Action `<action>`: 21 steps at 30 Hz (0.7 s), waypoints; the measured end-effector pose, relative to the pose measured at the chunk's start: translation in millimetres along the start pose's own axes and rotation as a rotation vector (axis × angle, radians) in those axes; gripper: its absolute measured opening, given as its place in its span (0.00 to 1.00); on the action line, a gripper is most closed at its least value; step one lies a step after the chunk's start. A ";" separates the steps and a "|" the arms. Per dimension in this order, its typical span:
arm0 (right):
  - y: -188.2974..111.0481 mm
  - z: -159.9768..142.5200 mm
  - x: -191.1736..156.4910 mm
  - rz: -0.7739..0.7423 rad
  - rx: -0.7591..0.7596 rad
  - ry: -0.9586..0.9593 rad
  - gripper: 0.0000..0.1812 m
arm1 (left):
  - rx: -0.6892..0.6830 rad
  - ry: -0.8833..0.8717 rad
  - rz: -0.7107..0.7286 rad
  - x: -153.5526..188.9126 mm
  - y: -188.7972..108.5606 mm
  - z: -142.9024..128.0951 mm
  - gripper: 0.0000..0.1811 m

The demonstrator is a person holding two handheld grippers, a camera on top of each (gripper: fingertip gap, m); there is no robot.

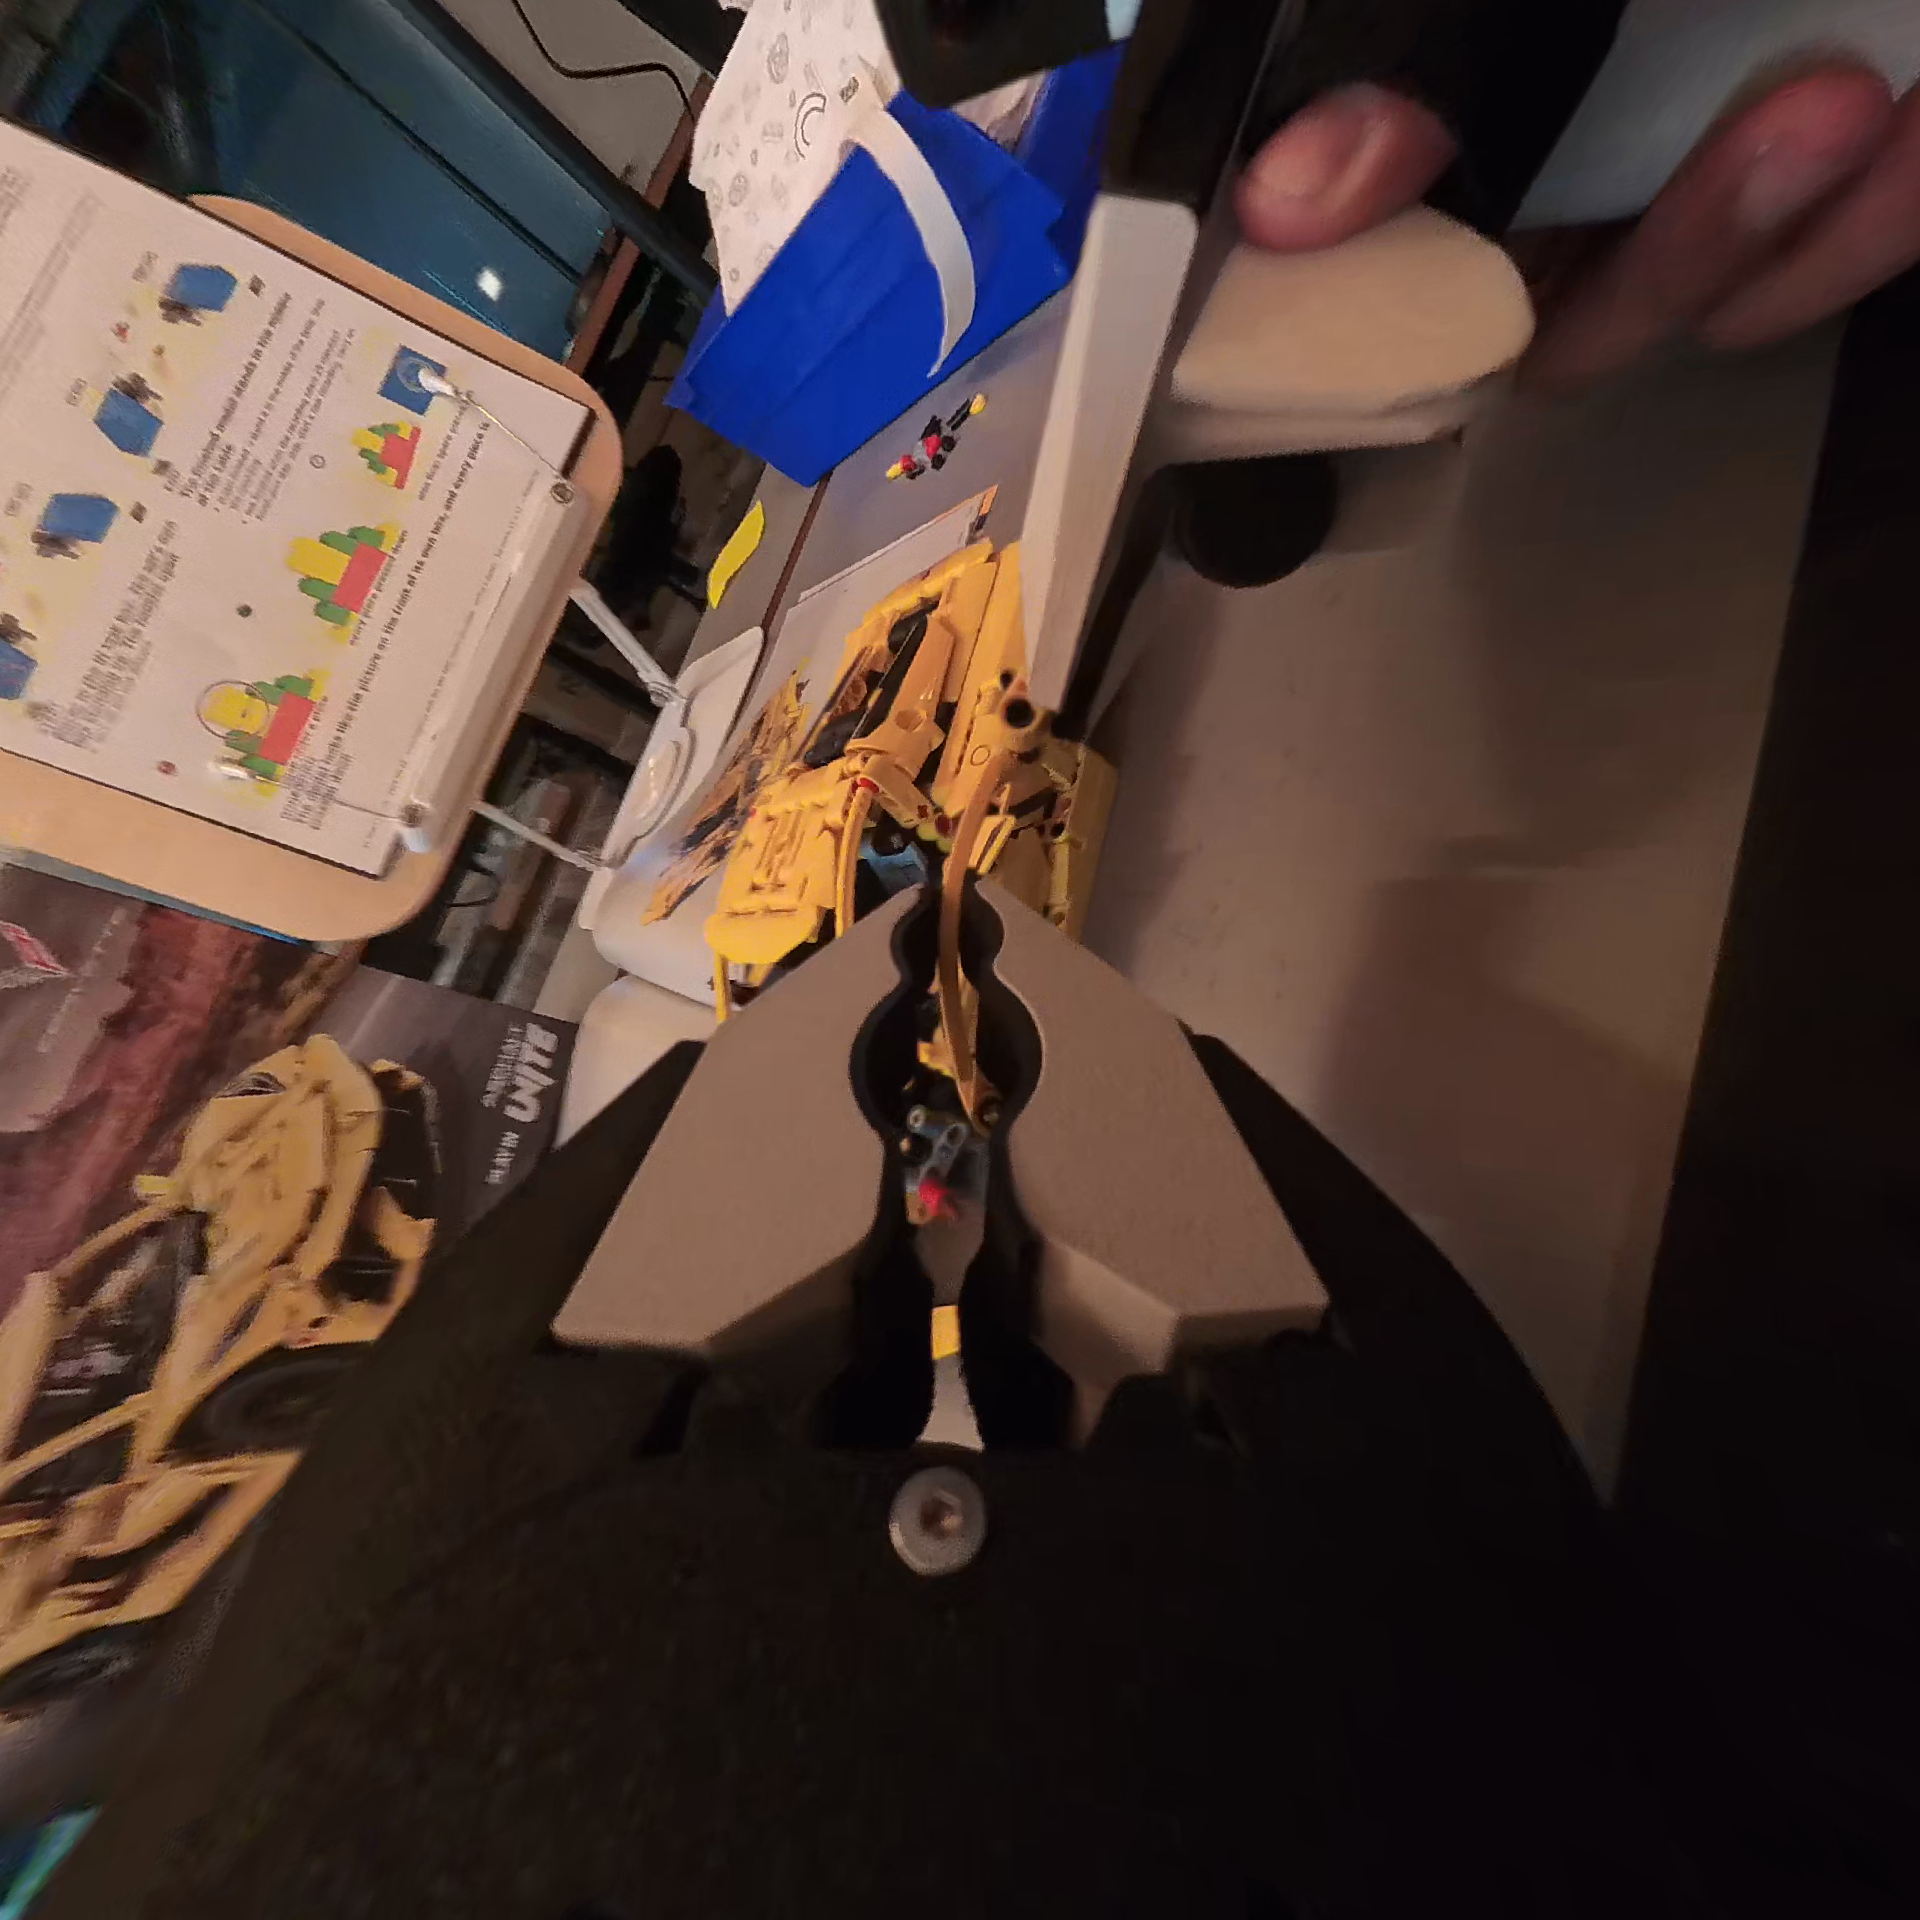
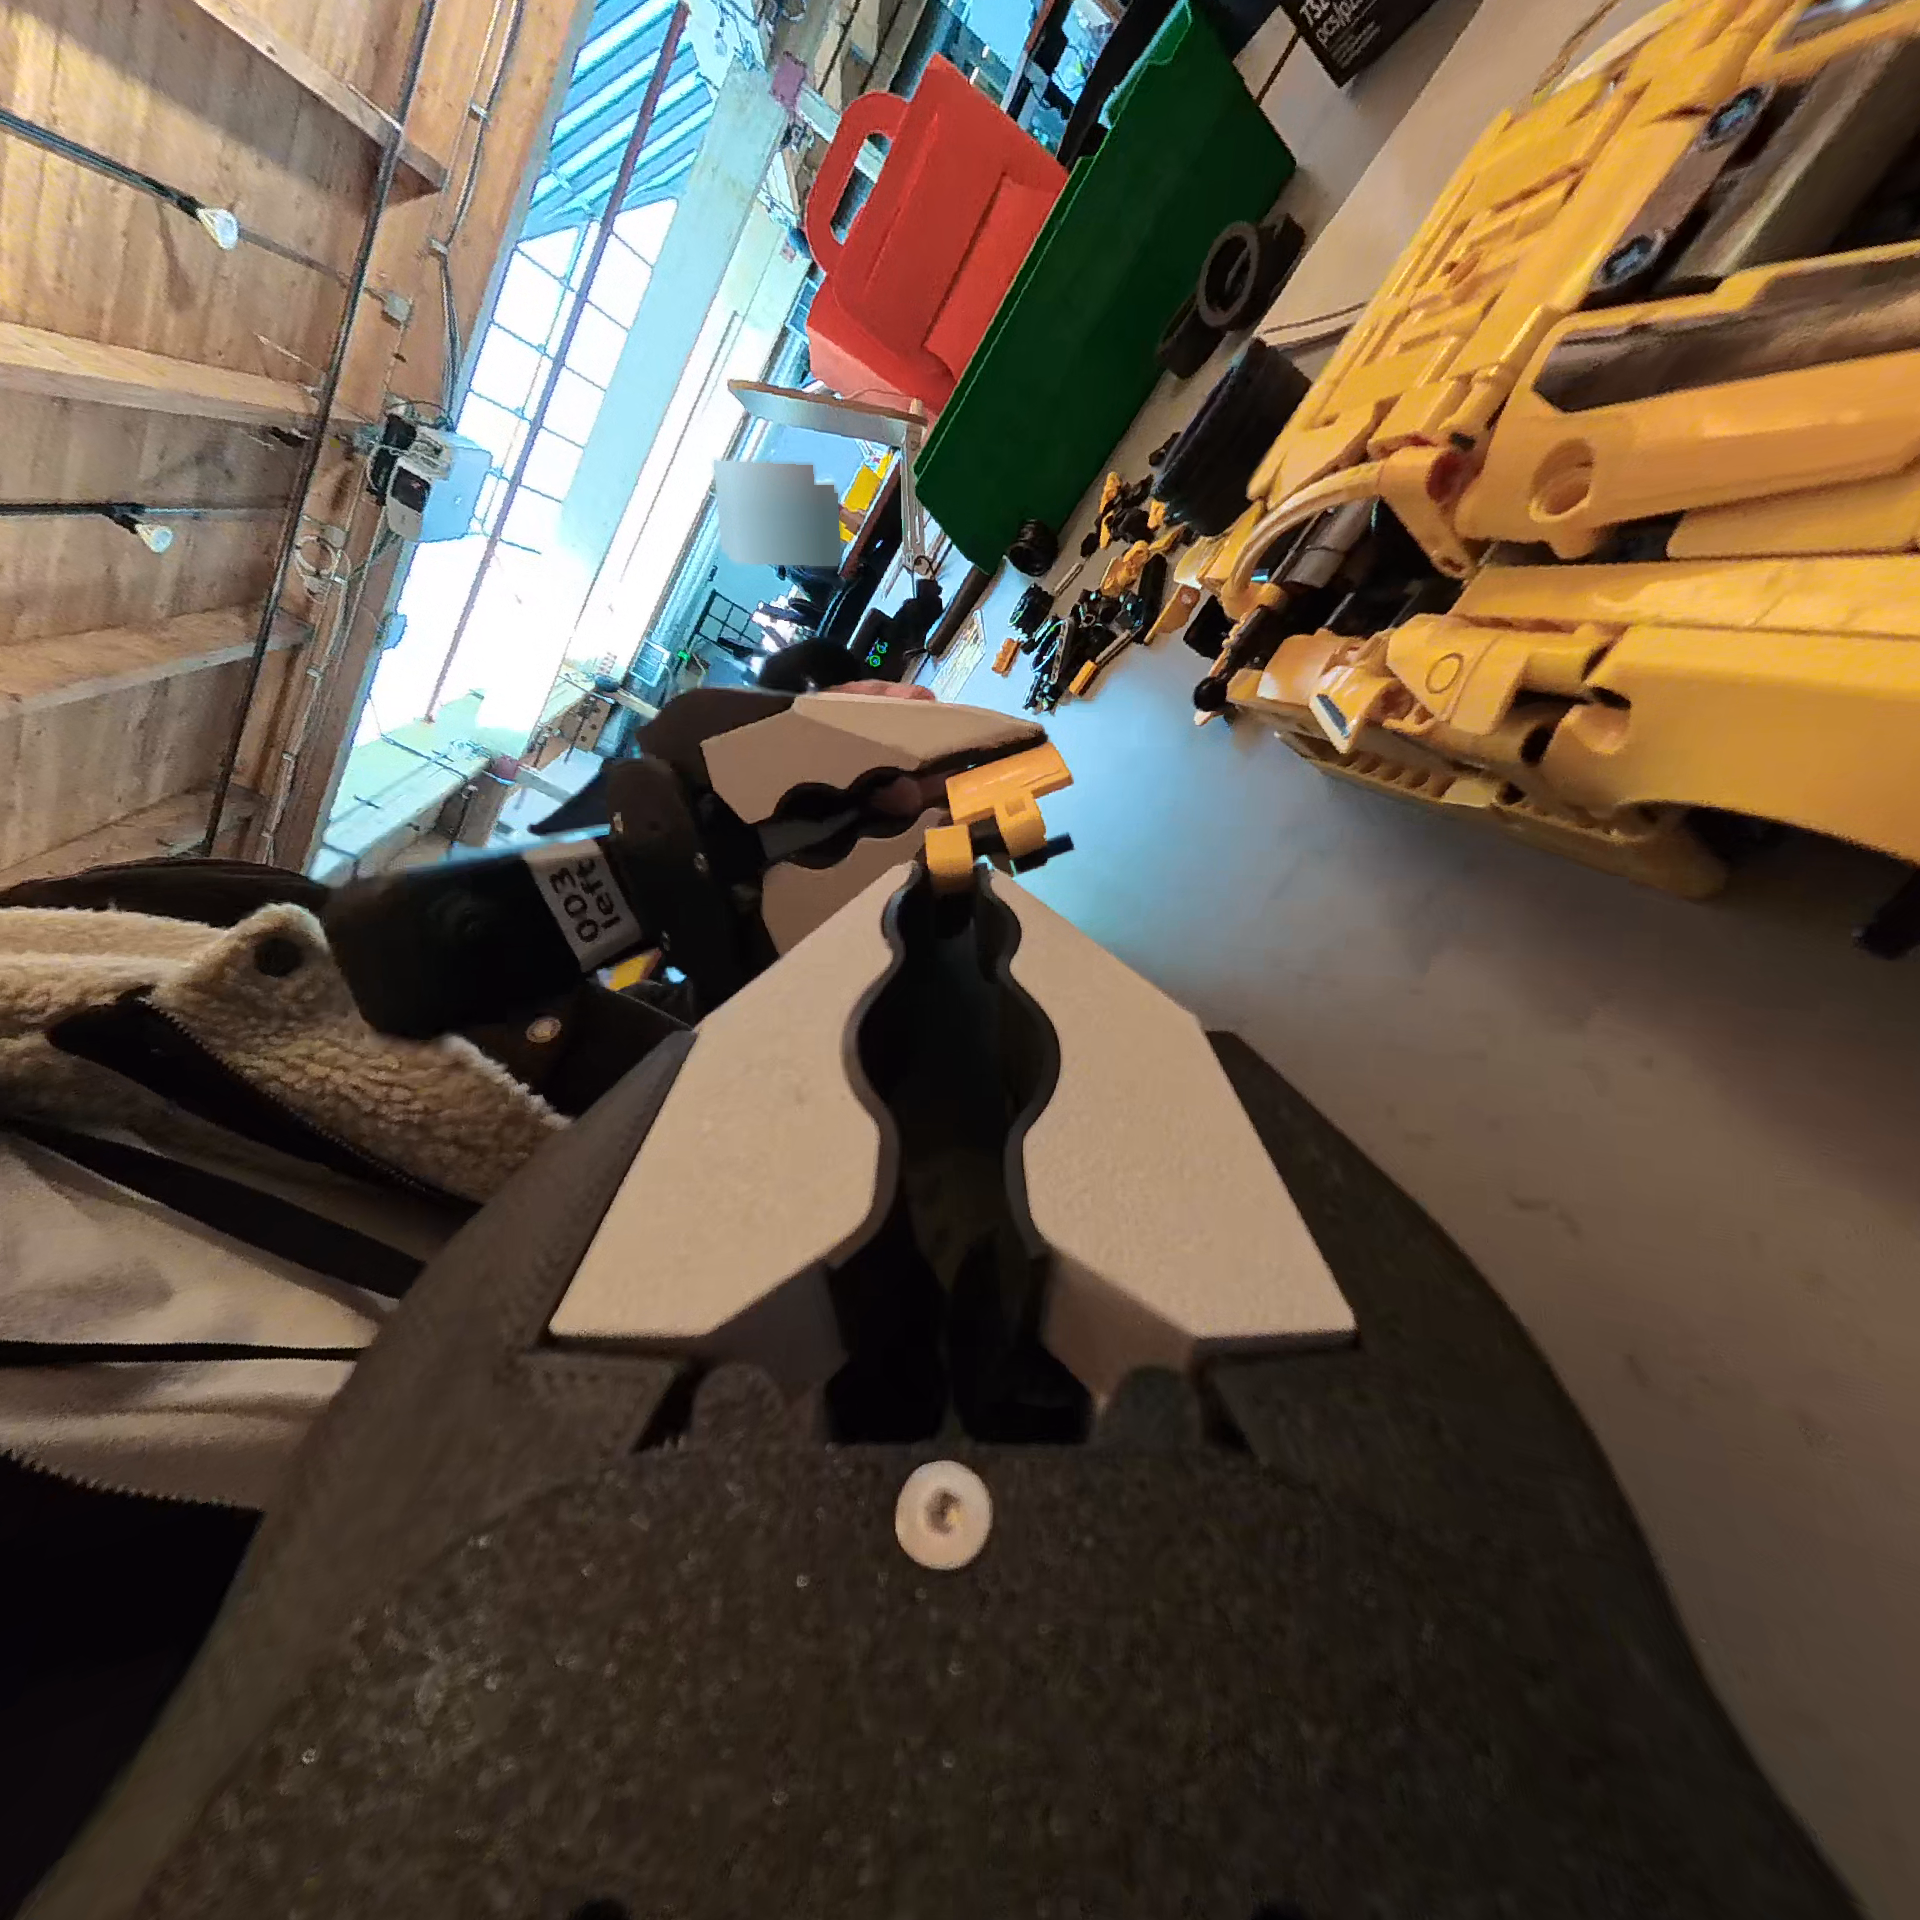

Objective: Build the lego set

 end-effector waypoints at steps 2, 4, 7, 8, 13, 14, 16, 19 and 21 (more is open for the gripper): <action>0.0 0.8 -4.2 -0.006 0.000 -0.073 0.03 | 0.031 -0.117 -0.058 -3.5 0.4 -0.2 0.01; 0.9 1.3 -7.8 -0.050 -0.011 -0.171 0.03 | 0.052 -0.209 -0.111 -5.7 0.0 -0.9 0.01; 2.4 -0.1 -7.5 -0.105 -0.033 -0.230 0.03 | 0.035 -0.168 -0.097 -2.8 1.1 -2.8 0.01; 1.7 0.0 -6.7 -0.088 -0.029 -0.205 0.03 | 0.033 -0.150 -0.087 -2.4 1.1 -2.4 0.01; 1.4 0.7 -2.6 -0.023 -0.007 -0.099 0.04 | 0.028 -0.107 -0.053 -4.2 0.8 -3.0 0.01; 0.0 1.0 1.1 -0.056 -0.002 -0.086 0.00 | 0.040 -0.113 -0.044 -6.1 0.4 -2.5 0.01; -1.7 3.6 2.8 -0.103 0.021 -0.110 0.00 | 0.114 -0.158 -0.085 -4.9 -3.7 5.4 0.01; 1.4 1.3 -2.8 -0.109 -0.002 -0.176 0.00 | 0.020 -0.122 -0.060 -4.5 2.5 -4.4 0.01; 0.1 2.1 2.2 -0.150 -0.003 -0.159 0.00 | 0.017 -0.157 -0.065 -7.6 1.8 -4.9 0.01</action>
Point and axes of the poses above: each gripper's, where its closed fingertips meet, y out along the fingers, z out of its top, x = y × z across the jaws, the point moved 6 cm from there along -y, back along the fingers, and after that the axes turned 3 degrees about -y, right-handed, at the moved point
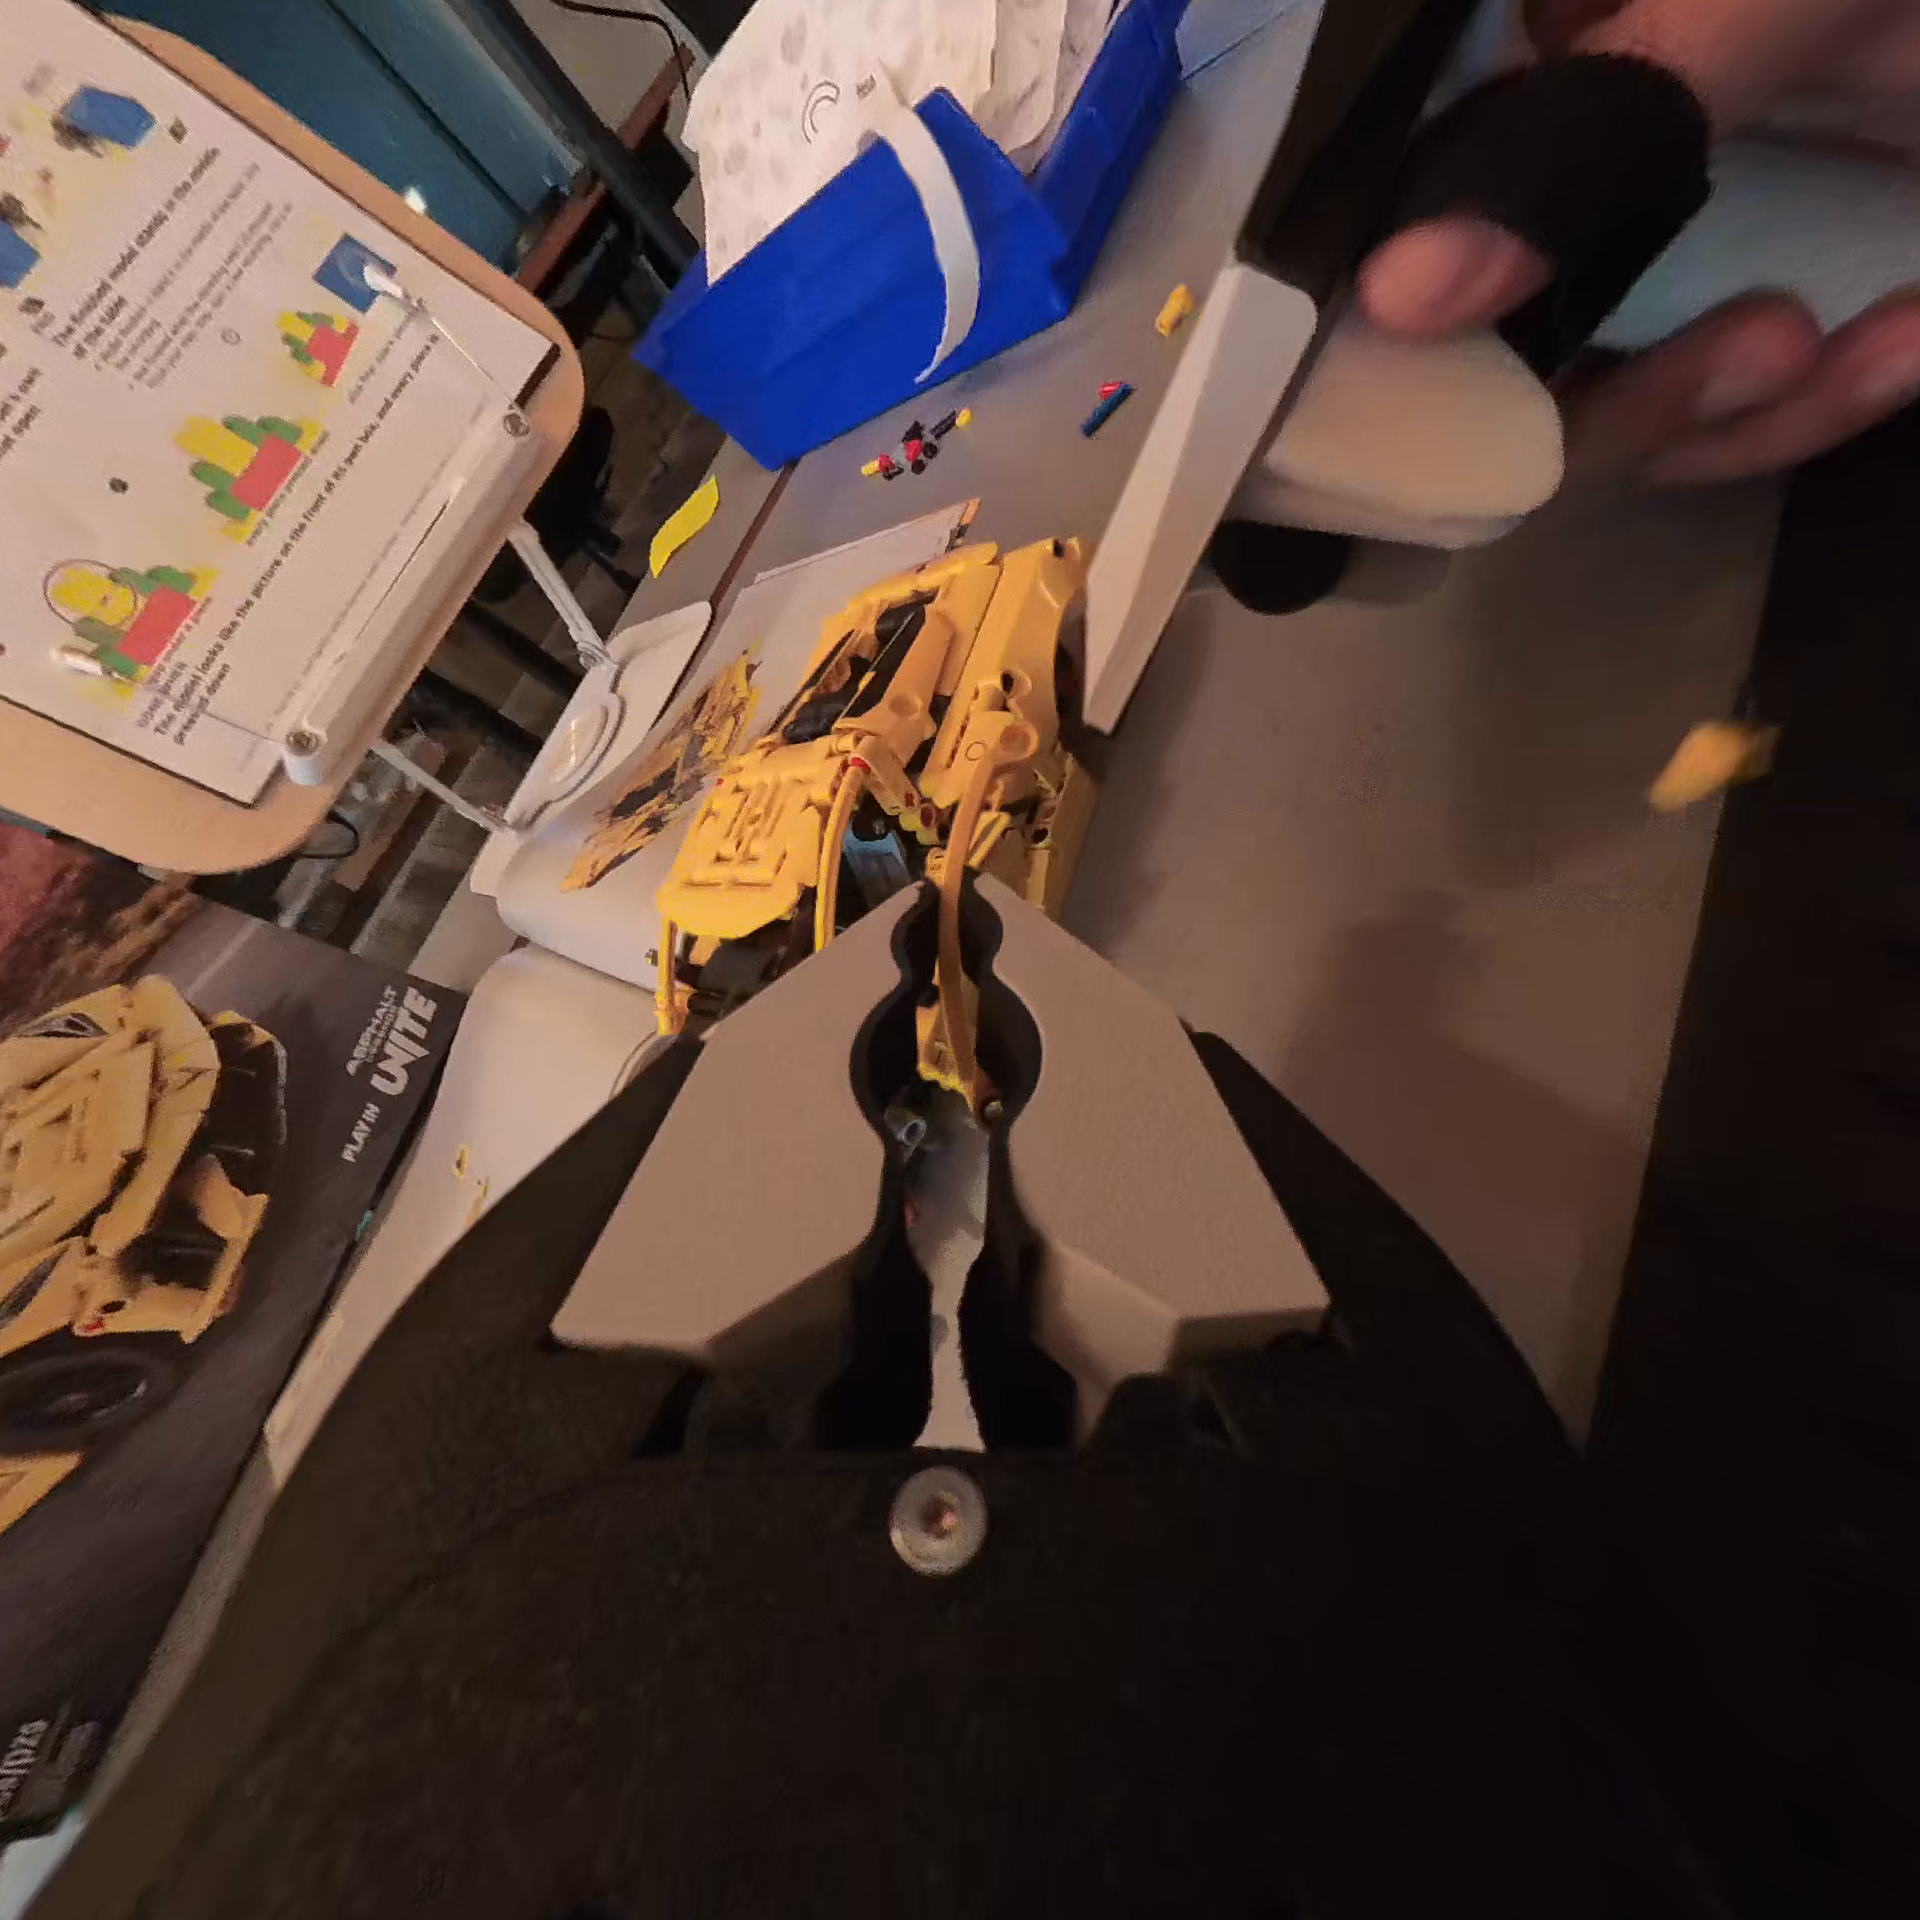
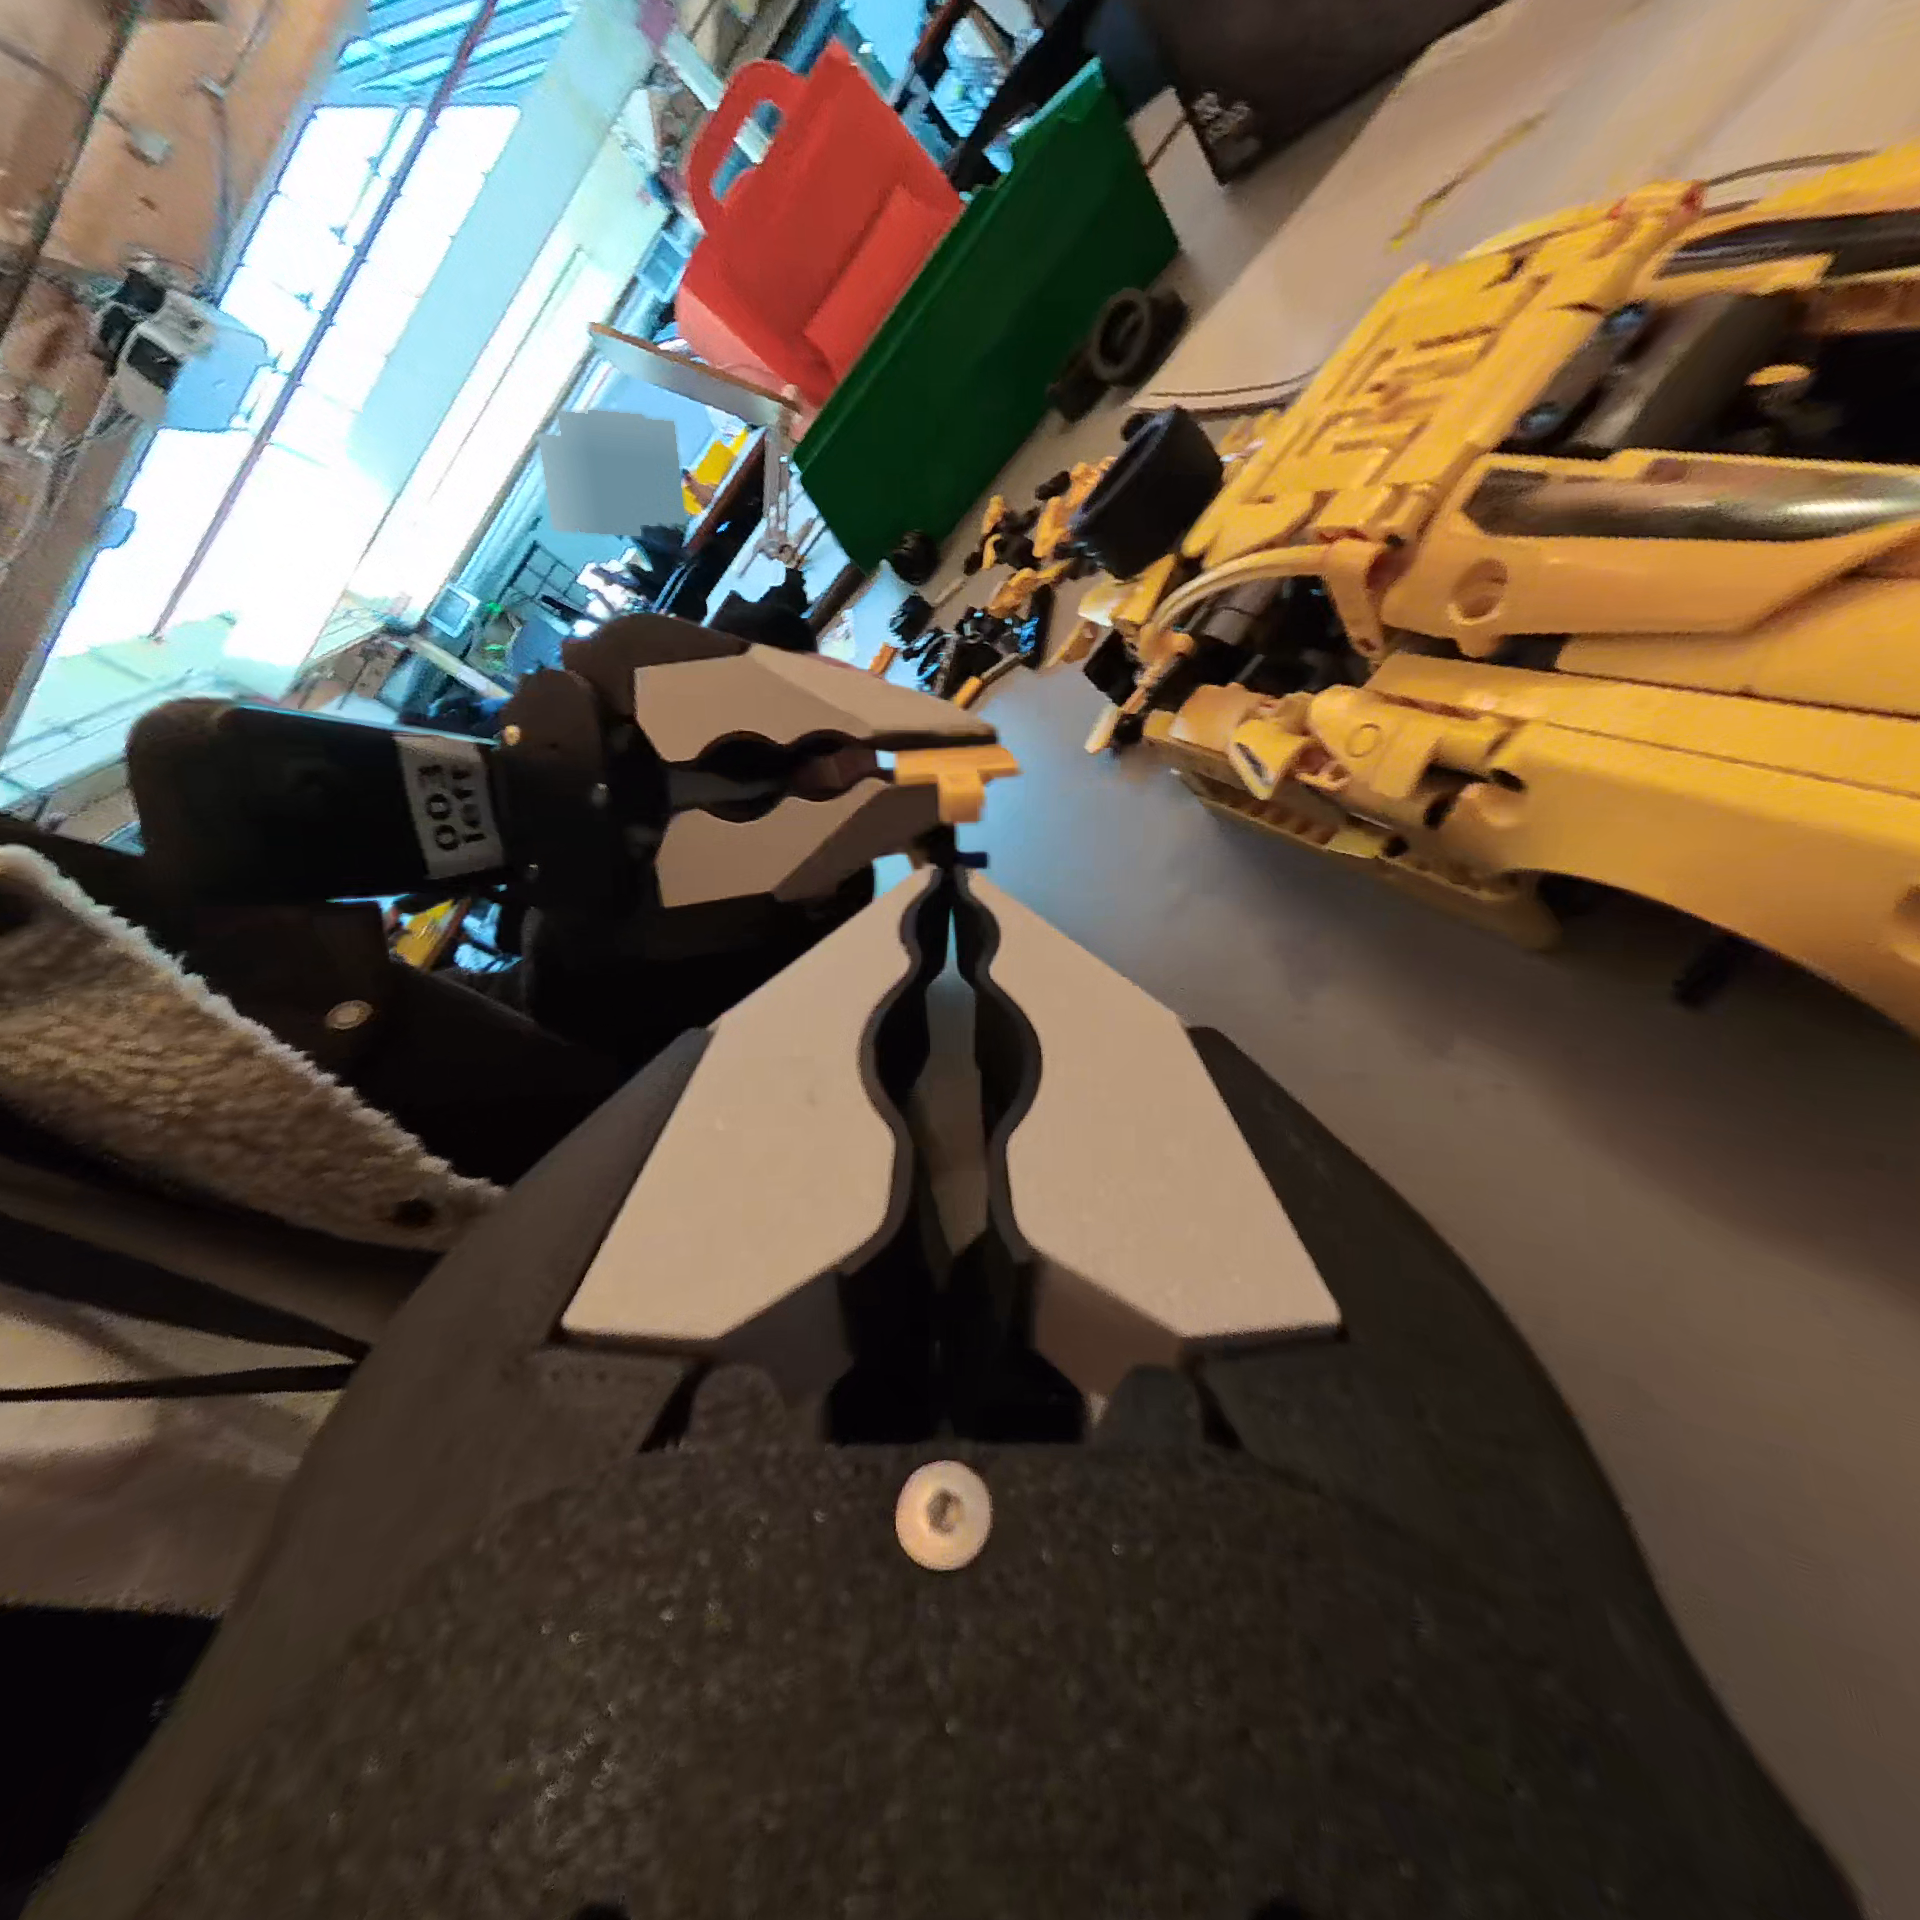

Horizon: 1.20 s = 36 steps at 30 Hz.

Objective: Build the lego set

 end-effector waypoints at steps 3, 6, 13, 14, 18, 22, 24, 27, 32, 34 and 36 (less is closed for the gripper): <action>-8.9 5.3 4.4 -0.046 0.027 -0.037 0.00 | -0.069 -0.037 -0.008 -5.1 2.5 -12.4 0.01; -22.9 7.2 -1.2 -0.051 -0.050 -0.264 0.02 | -0.118 -0.039 -0.098 6.1 6.6 -20.6 0.01; -85.7 -9.1 -8.3 -0.180 -0.355 -0.627 0.14 | -0.146 0.039 -0.277 39.2 9.0 -21.9 0.02; -93.6 -9.5 -3.3 -0.218 -0.359 -0.647 0.14 | -0.144 0.009 -0.300 39.9 8.9 -21.3 0.02; -93.2 -21.3 10.5 -0.271 -0.412 -0.606 0.16 | -0.137 -0.099 -0.348 37.0 7.4 -19.9 0.02; -85.3 -26.1 27.9 -0.345 -0.451 -0.574 0.15 | -0.142 -0.141 -0.370 36.4 8.0 -21.4 0.02; -85.9 -29.8 36.0 -0.341 -0.493 -0.522 0.15 | -0.135 -0.140 -0.374 37.7 8.2 -20.1 0.02; -87.2 -33.3 43.7 -0.331 -0.512 -0.605 0.15 | -0.140 -0.140 -0.375 38.2 8.7 -20.7 0.02; -78.4 -33.5 48.8 -0.283 -0.518 -0.636 0.15 | -0.134 -0.141 -0.377 38.7 8.2 -19.9 0.02; -74.6 -32.3 49.2 -0.278 -0.517 -0.602 0.14 | -0.136 -0.148 -0.376 37.9 8.4 -20.4 0.02; -70.8 -32.9 48.8 -0.289 -0.517 -0.635 0.09 | -0.141 -0.160 -0.379 37.2 8.9 -21.2 0.02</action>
Point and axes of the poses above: each gripper's, where its closed fingertips meet, y out along the fingers, z out of its top, x = y × z across the jaws, the point moved 6 cm from there along -y, back along the fingers, and after that the axes turned 3 degrees about -y, right-handed, at the moved point
